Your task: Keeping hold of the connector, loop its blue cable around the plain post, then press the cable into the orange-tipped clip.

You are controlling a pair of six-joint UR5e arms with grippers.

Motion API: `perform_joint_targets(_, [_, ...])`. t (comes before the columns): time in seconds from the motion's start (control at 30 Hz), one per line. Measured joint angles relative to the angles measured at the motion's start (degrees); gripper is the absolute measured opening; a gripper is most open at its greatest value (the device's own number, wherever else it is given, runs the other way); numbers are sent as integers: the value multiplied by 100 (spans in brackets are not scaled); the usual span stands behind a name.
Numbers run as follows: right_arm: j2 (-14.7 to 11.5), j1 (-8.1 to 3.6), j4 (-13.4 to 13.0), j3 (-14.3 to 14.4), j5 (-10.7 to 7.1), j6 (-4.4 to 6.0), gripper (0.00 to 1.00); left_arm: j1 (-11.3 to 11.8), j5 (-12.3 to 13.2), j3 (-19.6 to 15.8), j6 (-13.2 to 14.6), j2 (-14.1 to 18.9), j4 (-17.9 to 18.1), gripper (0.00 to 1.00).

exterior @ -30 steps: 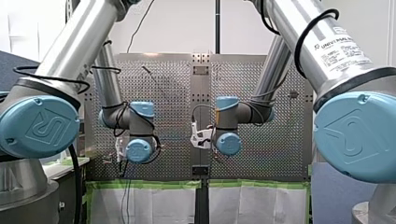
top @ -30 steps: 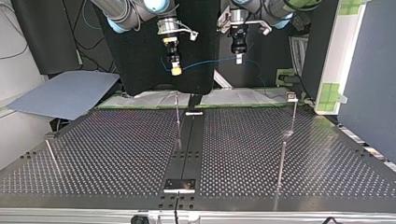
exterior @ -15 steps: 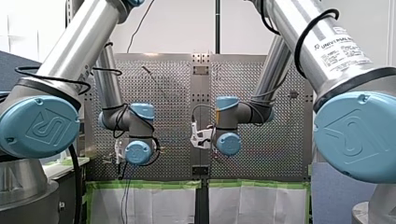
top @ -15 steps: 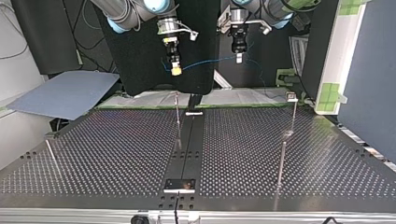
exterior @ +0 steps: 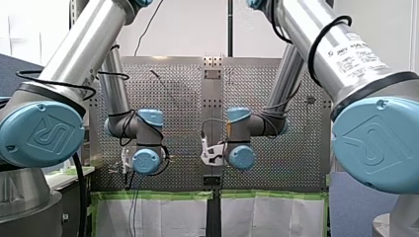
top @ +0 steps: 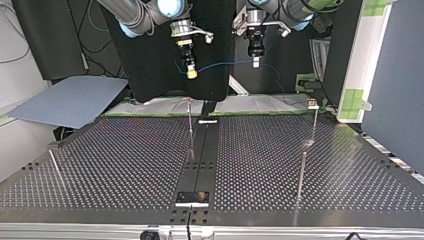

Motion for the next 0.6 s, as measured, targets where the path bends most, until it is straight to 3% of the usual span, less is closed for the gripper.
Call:
perform_joint_targets(0.17, [277, 1, 212, -4, -4, -3, 0, 0, 0, 0, 0, 0, 0, 0])
perform_joint_targets(0.6, [985, -10, 269, -18, -5, 2, 0, 63, 26, -31, -120, 119, -122, 0])
